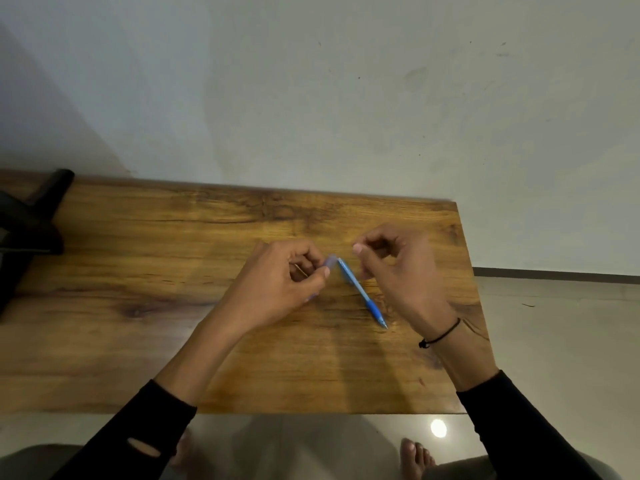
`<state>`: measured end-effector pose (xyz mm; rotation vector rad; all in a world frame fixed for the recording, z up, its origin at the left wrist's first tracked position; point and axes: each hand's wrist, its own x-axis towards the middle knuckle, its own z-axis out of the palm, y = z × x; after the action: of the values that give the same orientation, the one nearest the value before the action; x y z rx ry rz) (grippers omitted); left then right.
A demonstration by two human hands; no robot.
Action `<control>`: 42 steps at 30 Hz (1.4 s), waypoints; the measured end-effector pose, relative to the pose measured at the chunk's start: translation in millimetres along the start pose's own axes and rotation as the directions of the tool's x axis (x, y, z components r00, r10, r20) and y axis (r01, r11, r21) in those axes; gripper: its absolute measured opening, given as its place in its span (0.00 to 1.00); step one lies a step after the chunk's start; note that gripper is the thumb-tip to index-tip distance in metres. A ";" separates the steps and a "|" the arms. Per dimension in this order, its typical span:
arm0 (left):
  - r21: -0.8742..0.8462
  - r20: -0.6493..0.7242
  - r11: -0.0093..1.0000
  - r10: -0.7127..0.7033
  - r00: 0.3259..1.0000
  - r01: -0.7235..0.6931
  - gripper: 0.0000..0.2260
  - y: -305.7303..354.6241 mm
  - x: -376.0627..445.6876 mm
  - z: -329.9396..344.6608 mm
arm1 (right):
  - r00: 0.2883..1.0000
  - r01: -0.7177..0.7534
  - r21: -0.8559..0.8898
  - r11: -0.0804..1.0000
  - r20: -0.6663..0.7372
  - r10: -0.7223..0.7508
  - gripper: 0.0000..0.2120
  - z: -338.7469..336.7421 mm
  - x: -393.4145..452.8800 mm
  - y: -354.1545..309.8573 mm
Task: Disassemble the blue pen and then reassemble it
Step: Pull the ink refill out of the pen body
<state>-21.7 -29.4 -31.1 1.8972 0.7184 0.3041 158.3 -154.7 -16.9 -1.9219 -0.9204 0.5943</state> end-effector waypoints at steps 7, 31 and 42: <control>-0.036 -0.206 0.999 0.018 0.978 -0.025 0.04 0.9 5.3 -10.3 | 0.974 0.200 -0.505 0.840 0.197 -0.114 0.04 45.1 -14.4 9.3; -0.968 0.025 0.238 -0.200 0.980 0.074 0.22 34.7 5.1 -3.4 | 0.988 -0.136 0.805 0.578 0.153 0.018 0.09 9.4 -5.0 -32.8; -0.962 0.102 -0.249 0.058 0.993 0.113 0.56 30.4 6.6 14.4 | 0.977 0.137 0.503 0.854 0.076 -0.201 0.07 -4.1 6.1 -47.1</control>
<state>1.3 -44.7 -10.8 0.1478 0.1470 0.5260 147.8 -136.8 26.0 -1.3386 -0.8991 0.7687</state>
